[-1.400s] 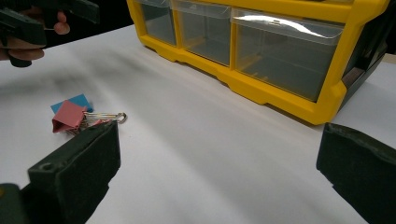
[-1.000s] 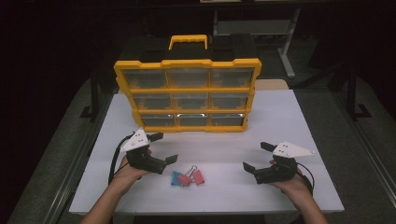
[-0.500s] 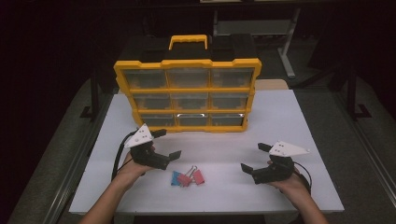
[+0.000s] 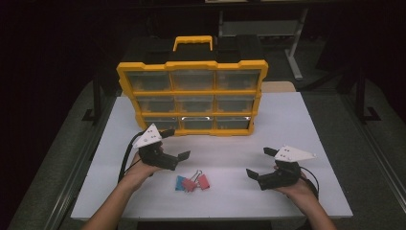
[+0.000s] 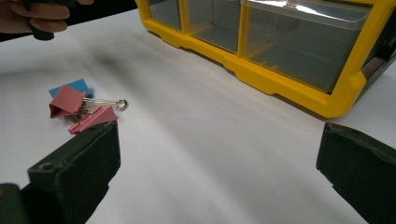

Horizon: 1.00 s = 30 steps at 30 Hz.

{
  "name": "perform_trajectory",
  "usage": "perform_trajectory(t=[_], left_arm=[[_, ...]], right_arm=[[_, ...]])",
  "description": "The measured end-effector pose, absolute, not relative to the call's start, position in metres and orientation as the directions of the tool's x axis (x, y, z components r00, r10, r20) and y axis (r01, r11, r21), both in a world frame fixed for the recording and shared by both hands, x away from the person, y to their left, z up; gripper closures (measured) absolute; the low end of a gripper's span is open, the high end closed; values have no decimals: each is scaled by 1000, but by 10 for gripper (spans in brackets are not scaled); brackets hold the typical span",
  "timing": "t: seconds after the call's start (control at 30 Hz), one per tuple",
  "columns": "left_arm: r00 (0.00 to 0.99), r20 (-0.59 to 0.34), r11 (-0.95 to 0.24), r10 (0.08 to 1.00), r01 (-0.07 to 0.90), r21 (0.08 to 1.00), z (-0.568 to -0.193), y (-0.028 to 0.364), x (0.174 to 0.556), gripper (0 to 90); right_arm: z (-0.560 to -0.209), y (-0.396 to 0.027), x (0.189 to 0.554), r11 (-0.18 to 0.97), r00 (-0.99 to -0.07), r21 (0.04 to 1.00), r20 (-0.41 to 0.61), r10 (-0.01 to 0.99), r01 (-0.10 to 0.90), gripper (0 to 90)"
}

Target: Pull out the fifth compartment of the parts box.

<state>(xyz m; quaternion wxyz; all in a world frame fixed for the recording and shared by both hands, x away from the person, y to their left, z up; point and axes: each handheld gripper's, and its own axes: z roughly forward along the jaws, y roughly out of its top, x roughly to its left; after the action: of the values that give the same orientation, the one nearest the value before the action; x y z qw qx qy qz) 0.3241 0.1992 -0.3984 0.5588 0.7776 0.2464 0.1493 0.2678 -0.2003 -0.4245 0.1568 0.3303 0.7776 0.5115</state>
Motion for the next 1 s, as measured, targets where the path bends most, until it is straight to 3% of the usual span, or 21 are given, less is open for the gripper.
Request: perform_trajectory(t=[1.0], left_arm=[[849,-50,-246,526,208,947,-394,165,347,0]], right_arm=[[-427,-200,268,262,-736,899,92,671,351,0]])
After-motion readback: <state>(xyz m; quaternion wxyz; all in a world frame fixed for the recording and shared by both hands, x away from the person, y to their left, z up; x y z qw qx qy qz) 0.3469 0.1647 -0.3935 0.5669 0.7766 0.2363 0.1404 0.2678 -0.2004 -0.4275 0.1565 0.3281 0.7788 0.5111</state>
